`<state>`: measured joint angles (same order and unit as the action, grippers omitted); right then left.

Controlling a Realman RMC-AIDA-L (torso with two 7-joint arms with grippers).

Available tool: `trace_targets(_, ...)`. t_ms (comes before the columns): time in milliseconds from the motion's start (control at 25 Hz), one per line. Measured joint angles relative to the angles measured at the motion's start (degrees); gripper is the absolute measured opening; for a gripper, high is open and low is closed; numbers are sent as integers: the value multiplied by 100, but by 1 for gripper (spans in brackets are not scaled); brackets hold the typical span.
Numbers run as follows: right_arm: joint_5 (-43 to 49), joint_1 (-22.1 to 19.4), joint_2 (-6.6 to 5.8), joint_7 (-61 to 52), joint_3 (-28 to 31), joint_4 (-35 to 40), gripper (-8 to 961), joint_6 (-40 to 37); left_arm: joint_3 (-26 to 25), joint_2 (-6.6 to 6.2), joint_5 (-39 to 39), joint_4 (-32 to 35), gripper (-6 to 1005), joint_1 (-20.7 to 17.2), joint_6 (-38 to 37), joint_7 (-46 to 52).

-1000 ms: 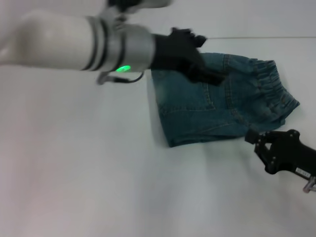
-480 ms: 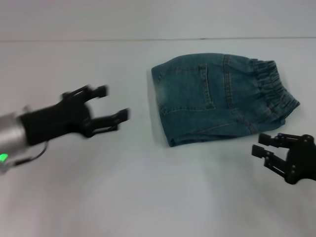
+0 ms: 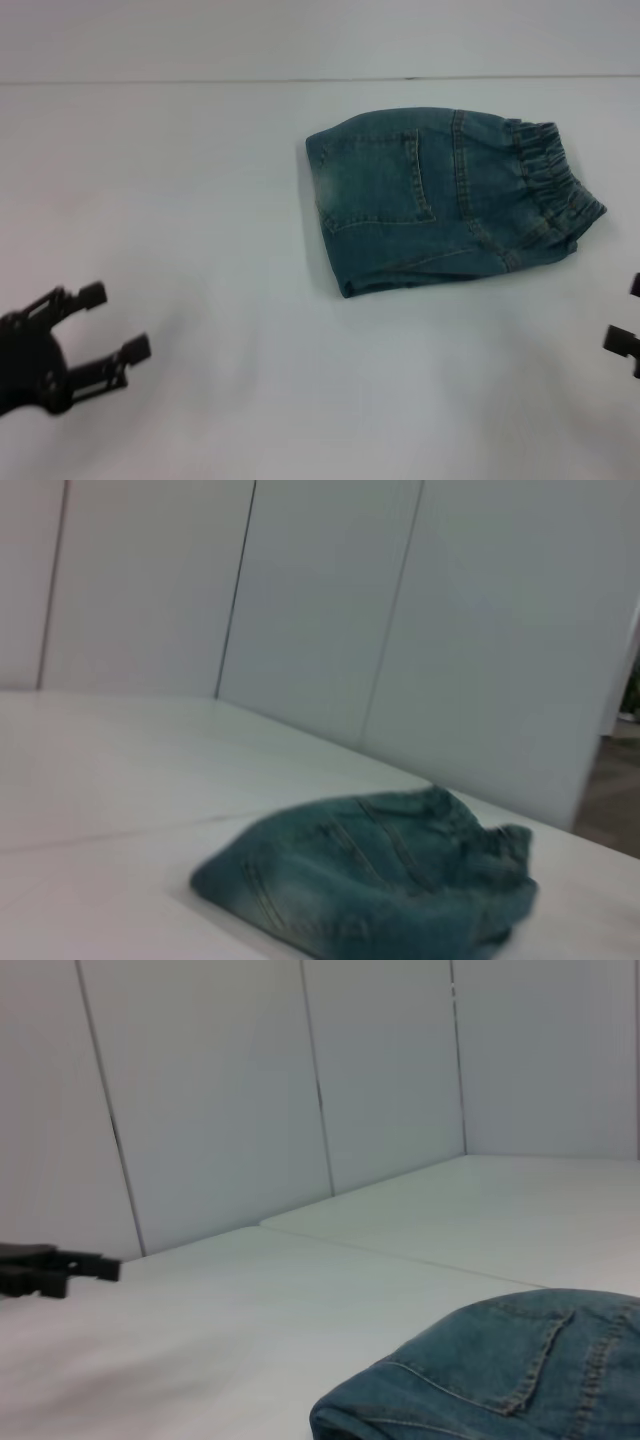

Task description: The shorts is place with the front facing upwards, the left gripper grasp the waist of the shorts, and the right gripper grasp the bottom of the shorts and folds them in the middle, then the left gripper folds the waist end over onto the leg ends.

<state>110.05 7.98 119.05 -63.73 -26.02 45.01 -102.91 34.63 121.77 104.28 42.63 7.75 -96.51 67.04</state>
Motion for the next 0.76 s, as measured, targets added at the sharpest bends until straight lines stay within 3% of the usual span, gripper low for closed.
trace_targets(120, 243, -20, 7, -8, 350, 86, 658, -205, -304, -51, 401, -23, 934, -68, -299, 1)
trace_targets(320, 443, 20, 34, 33, 443, 99, 882, -203, -447, -50, 772, -43, 934, -46, -364, 27)
trace_targets(760, 560, 183, 40, 65, 374, 44, 924, -23, -387, -49, 921, -57, 934, 65, -280, 221)
